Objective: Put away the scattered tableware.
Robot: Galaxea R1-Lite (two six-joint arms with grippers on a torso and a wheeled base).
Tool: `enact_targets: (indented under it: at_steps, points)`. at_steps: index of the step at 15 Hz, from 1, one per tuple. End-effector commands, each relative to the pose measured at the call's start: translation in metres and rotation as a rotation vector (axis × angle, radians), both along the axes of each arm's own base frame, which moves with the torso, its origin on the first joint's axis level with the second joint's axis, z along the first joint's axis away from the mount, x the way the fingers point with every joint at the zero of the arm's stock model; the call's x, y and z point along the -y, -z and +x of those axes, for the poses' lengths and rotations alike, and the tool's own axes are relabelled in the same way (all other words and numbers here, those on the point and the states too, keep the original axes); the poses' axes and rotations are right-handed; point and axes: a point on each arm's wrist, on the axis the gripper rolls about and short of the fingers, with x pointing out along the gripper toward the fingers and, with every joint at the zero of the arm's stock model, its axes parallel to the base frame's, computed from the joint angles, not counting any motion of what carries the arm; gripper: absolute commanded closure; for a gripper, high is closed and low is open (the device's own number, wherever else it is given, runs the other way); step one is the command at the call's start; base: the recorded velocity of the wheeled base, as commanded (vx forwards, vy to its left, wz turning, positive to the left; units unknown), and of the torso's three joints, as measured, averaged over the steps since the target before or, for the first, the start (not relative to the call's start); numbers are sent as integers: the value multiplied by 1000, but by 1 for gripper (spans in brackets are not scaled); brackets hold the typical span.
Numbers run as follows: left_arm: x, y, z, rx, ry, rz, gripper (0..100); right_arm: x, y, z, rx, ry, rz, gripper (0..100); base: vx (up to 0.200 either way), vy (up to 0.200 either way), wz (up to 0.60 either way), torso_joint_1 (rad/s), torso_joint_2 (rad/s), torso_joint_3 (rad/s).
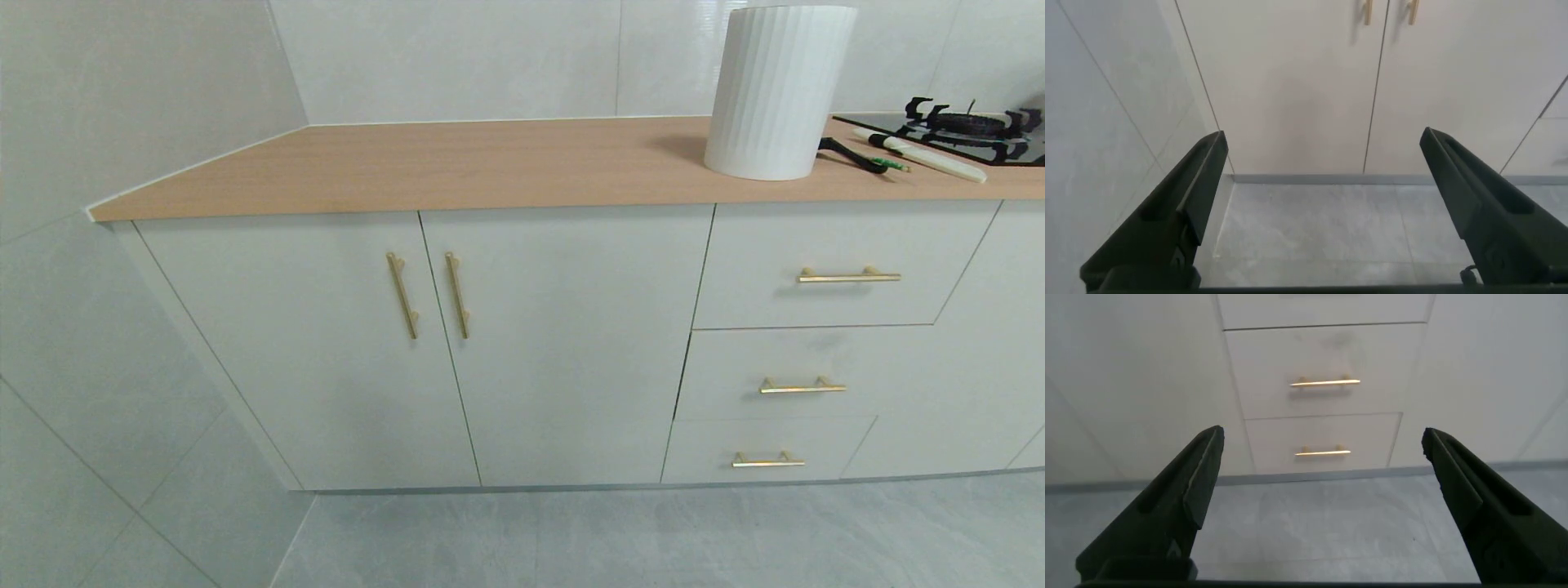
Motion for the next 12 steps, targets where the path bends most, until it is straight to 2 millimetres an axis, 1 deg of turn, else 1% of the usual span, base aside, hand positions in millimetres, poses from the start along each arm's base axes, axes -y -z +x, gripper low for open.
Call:
enact_targets:
  at_steps: [1,5,12]
  points:
    - [0,0,0,-1,-1,2,0,0,1,0,-14,-10,-8,0,0,0,0,0,0,0]
    - [0,0,0,2,-1,-29,0,0,2,0,-14,-9,-5,0,0,0,0,0,0,0]
    - [0,0,0,2,-1,-27,0,0,2,0,-14,-10,-5,0,0,0,0,0,0,0]
